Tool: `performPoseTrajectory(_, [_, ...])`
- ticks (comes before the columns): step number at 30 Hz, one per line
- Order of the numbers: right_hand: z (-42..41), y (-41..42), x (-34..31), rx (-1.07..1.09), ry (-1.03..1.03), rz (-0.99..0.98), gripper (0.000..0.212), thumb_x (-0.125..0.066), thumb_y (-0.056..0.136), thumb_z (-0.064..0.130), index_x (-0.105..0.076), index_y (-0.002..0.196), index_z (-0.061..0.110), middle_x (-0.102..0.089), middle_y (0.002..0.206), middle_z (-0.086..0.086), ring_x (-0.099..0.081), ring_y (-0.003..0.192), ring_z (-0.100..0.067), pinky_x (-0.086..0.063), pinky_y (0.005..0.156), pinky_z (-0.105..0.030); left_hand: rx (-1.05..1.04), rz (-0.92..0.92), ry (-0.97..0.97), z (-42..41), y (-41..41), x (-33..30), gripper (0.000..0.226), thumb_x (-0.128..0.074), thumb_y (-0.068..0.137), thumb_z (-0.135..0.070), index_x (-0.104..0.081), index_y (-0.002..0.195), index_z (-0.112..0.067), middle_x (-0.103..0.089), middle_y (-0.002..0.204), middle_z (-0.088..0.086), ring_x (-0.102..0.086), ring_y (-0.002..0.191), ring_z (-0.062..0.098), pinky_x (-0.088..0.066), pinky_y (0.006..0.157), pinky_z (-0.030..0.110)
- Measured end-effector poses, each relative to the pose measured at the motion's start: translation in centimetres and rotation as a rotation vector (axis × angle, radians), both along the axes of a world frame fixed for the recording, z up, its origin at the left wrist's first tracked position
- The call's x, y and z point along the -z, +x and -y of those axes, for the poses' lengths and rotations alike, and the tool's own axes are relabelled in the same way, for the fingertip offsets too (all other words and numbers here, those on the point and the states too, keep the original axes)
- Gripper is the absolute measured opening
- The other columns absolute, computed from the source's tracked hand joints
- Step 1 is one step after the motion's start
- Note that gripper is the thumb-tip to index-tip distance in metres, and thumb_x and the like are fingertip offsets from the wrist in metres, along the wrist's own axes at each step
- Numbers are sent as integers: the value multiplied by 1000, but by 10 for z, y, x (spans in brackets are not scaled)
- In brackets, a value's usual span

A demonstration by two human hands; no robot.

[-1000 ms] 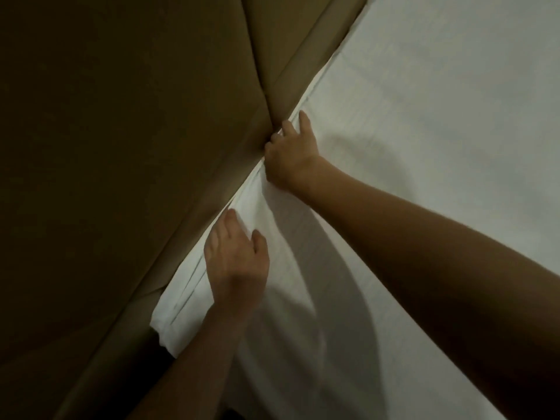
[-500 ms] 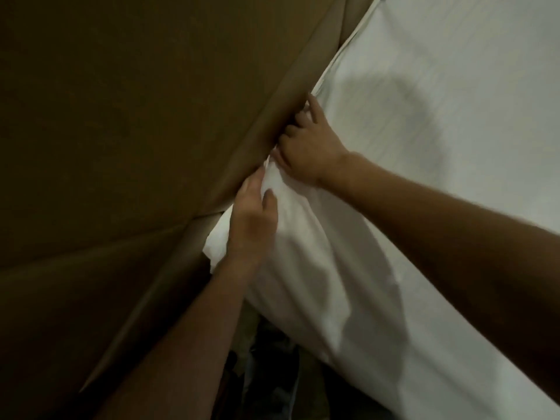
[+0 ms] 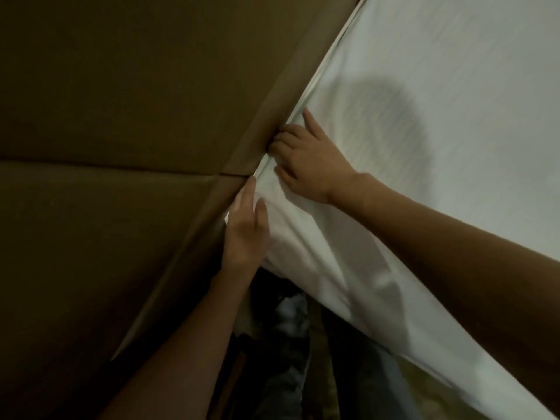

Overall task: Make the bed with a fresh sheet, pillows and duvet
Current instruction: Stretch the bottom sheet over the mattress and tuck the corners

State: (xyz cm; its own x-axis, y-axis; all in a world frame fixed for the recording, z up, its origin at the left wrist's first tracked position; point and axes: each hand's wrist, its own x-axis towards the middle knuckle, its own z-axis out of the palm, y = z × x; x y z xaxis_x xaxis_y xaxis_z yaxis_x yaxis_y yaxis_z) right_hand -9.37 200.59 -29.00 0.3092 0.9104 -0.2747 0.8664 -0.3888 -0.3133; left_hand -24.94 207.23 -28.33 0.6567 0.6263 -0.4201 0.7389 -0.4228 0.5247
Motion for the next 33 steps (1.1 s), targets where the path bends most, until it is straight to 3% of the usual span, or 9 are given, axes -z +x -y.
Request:
performPoseTrajectory(3, [38,-34,-2,159,101,112,54,-33,93,29,-43,142,8,-42,148,-10,-28,143,-29,-10,117,-57,-96,119,78,26,-40,-7,45,-34,96,-11,-46,139,-8,-45,145,8,-39,135,19,-27,112,25])
performPoseTrajectory(7, [87,-113,0,268,-4,196,57,-29,99,39,-24,152,18,-19,159,-10,-12,147,-31,-8,115,-62,-362,230,74,54,-70,-1,47,-33,88,-7,-58,127,-3,-53,136,14,-48,128,26,-35,107,29])
performPoseTrajectory(10, [100,-153,14,300,-50,261,59,-29,100,43,-18,154,20,-13,160,-14,-9,147,-33,-9,114,-63,-378,278,-8,58,-75,7,47,-34,94,2,-51,135,-12,-44,145,8,-40,135,19,-32,110,26])
performPoseTrajectory(14, [96,-162,25,345,-22,299,60,-29,100,46,-18,154,21,-14,159,-15,-11,147,-32,-7,115,-62,-369,320,-140,44,-82,19,42,-35,99,-6,-42,140,-16,-42,145,2,-40,132,11,-30,98,6])
performPoseTrajectory(17, [96,-162,29,347,-3,310,60,-24,101,48,-15,154,21,-11,160,-14,-7,148,-31,-4,116,-60,-349,372,-283,37,-92,31,46,-37,99,-22,-31,144,-23,-40,147,1,-41,132,13,-37,104,23])
performPoseTrajectory(22, [98,-161,27,337,9,321,62,-22,100,49,-14,154,20,-10,160,-16,-7,148,-32,-4,116,-59,-424,149,-349,5,-78,57,59,-27,88,-59,-32,143,-41,-43,145,-1,-42,131,23,-35,109,48])
performPoseTrajectory(25, [104,-169,24,362,79,276,60,-34,98,35,-24,152,13,-18,158,-17,-15,147,-31,-6,118,-56,-507,61,-535,-13,-61,68,64,-25,85,-63,-42,140,-37,-50,140,0,-47,126,24,-37,108,46])
performPoseTrajectory(28, [125,-198,21,357,174,168,67,-50,86,19,-30,149,4,-23,157,-17,-18,146,-30,-7,119,-50,-477,-10,-522,-16,-55,68,58,-16,99,-55,-38,145,-28,-45,144,2,-43,130,24,-33,111,40])
performPoseTrajectory(33, [185,-251,19,309,41,193,82,-54,73,20,-28,149,4,-18,159,-12,-14,147,-26,-9,119,-44,-458,-279,-660,-1,-80,80,56,-25,98,-56,-57,122,-16,-58,119,2,-54,107,22,-45,88,34])
